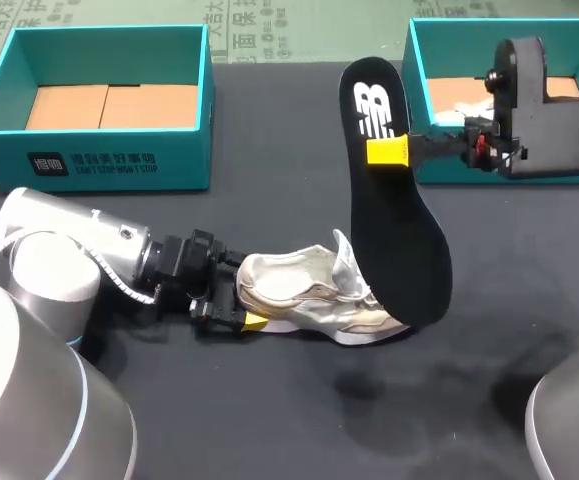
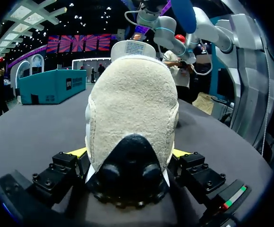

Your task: Take the shoe out of the shoebox, open the shoe tongue, remove and reinsert the insole, then place the shoe into the shoebox

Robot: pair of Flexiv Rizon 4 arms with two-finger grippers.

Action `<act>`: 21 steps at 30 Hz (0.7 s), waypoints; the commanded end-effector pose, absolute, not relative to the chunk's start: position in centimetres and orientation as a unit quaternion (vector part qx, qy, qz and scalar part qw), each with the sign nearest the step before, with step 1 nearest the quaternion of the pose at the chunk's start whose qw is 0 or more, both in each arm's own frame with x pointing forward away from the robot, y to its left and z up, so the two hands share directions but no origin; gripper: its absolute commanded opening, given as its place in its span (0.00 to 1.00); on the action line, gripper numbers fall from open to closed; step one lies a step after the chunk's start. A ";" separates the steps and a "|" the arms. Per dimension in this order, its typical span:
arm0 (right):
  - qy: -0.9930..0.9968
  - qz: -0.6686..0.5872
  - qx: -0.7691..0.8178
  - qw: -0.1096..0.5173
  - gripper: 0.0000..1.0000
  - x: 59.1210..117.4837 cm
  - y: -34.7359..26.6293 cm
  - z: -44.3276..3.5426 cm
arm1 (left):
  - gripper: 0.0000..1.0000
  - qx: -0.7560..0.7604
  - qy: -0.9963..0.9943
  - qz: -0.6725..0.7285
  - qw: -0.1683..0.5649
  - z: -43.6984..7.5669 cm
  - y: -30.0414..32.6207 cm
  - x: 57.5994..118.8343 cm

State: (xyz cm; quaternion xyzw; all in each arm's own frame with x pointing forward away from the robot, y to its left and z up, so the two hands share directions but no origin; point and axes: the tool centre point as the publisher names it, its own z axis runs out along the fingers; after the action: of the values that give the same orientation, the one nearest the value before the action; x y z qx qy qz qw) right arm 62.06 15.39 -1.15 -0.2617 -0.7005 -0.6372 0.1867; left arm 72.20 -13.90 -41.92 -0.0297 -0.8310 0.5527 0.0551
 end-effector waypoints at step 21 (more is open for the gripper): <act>-0.700 -0.637 -0.262 0.187 0.00 62.1 15.6 -1.3 | 1.00 -0.049 -0.922 0.379 0.055 -40.3 -11.2 71.6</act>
State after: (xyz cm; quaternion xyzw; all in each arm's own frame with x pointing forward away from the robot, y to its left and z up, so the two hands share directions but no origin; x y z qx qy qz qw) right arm 62.01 15.37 -1.16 -0.2619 -0.7004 -0.6372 0.1866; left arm 71.62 -11.05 -40.36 -0.0481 -0.9155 0.3956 0.0553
